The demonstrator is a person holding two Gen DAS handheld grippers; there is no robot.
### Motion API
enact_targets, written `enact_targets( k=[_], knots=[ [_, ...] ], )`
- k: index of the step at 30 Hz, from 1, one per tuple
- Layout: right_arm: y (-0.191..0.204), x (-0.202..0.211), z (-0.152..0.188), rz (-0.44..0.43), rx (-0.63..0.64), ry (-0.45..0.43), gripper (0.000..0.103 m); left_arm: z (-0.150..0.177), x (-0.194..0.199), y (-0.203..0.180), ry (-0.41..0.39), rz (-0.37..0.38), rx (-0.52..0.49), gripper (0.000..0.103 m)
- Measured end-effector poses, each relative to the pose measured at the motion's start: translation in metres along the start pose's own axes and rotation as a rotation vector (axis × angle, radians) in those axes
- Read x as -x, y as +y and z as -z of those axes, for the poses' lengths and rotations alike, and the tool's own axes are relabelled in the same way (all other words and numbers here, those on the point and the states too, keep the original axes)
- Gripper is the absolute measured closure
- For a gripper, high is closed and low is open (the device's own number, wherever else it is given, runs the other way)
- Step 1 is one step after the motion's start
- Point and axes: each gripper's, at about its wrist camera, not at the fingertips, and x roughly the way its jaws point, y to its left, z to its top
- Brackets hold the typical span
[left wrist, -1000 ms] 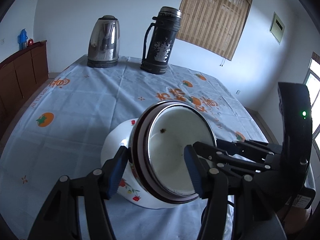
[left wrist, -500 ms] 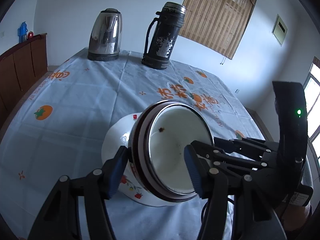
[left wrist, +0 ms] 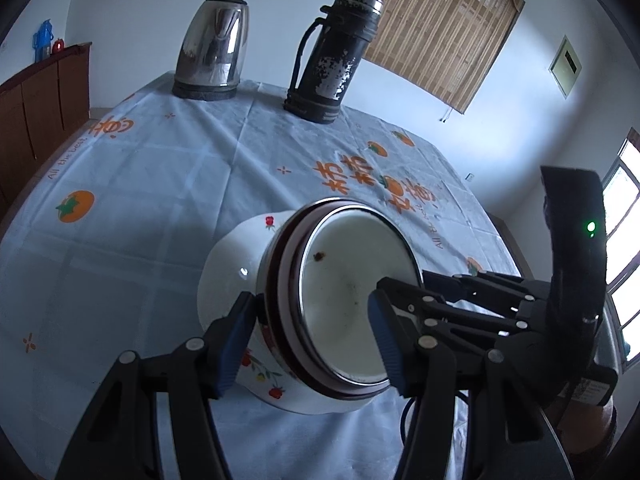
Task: Organize plates and bowls
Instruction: 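Lower the nested bowl stack onto the red-flower plate with both tools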
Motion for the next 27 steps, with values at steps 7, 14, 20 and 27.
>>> enact_targets(
  k=[7, 14, 20, 27],
  knots=[
    [-0.003, -0.007, -0.004, -0.011, 0.0, 0.024, 0.076, -0.005, -0.004, 0.0, 0.006, -0.004, -0.001, 0.046],
    [-0.007, -0.009, -0.006, -0.012, -0.012, 0.016, 0.076, -0.004, -0.015, 0.007, 0.023, 0.019, 0.013, 0.046],
    [-0.008, -0.01, -0.004, -0.001, -0.019, -0.002, 0.076, -0.003, -0.02, 0.007, 0.012, 0.025, 0.002, 0.047],
    [-0.006, -0.007, 0.001, 0.031, -0.015, -0.059, 0.076, 0.001, -0.025, 0.002, -0.037, 0.003, -0.067, 0.045]
  ],
)
